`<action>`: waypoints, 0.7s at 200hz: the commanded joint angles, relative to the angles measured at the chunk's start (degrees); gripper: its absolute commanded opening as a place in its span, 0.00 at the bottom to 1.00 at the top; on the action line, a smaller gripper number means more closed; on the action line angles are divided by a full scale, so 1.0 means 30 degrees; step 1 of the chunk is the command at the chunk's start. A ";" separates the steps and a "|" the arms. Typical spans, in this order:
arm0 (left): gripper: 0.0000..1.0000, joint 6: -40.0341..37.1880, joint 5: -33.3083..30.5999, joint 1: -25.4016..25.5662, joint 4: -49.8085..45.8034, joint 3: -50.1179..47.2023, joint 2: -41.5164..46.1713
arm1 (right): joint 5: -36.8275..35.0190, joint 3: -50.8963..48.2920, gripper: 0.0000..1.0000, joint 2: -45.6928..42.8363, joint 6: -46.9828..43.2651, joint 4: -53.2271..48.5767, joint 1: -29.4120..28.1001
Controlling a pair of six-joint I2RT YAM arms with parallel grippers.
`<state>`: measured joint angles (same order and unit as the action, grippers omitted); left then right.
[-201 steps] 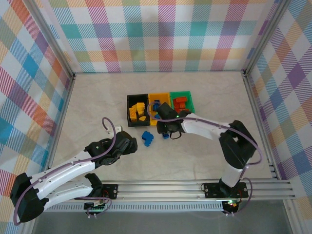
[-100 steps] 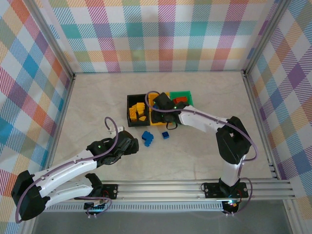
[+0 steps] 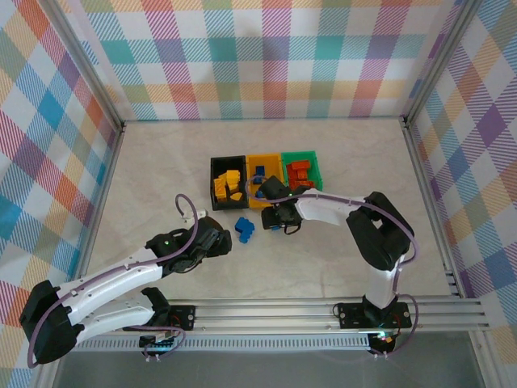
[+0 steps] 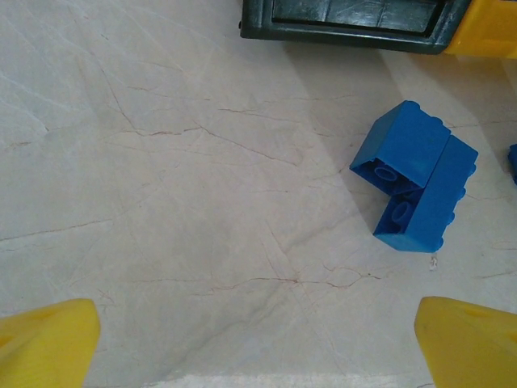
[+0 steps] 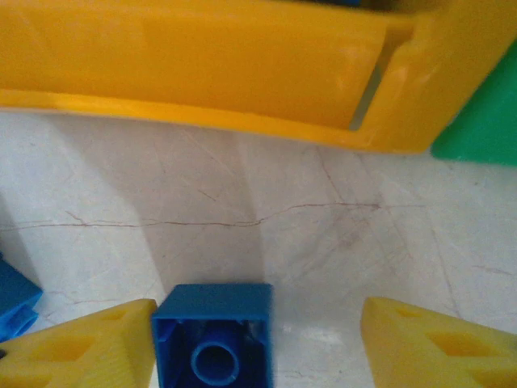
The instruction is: Sort the legos into containers by color
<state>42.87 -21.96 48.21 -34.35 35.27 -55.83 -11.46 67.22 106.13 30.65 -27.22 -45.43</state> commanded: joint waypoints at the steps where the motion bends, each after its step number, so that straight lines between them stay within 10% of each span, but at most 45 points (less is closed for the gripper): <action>1: 1.00 0.0156 -0.0094 -0.0158 -0.0094 -0.0264 0.0004 | 0.0137 0.0212 0.60 0.0396 -0.0098 -0.0033 -0.0406; 61: 1.00 -0.0049 -0.0095 -0.0132 -0.0018 0.0017 -0.0270 | 0.0354 -0.0229 0.34 -0.0865 -0.0126 0.0803 -0.0560; 140: 1.00 -0.0653 0.0132 -0.0145 0.0432 0.0169 -0.0488 | -0.1707 0.4854 0.36 -0.0645 -0.0913 0.0117 0.0261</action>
<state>42.17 -21.93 48.23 -34.20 35.11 -57.06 -14.09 76.05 100.09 29.04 -26.02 -46.06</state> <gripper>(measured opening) 0.999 0.364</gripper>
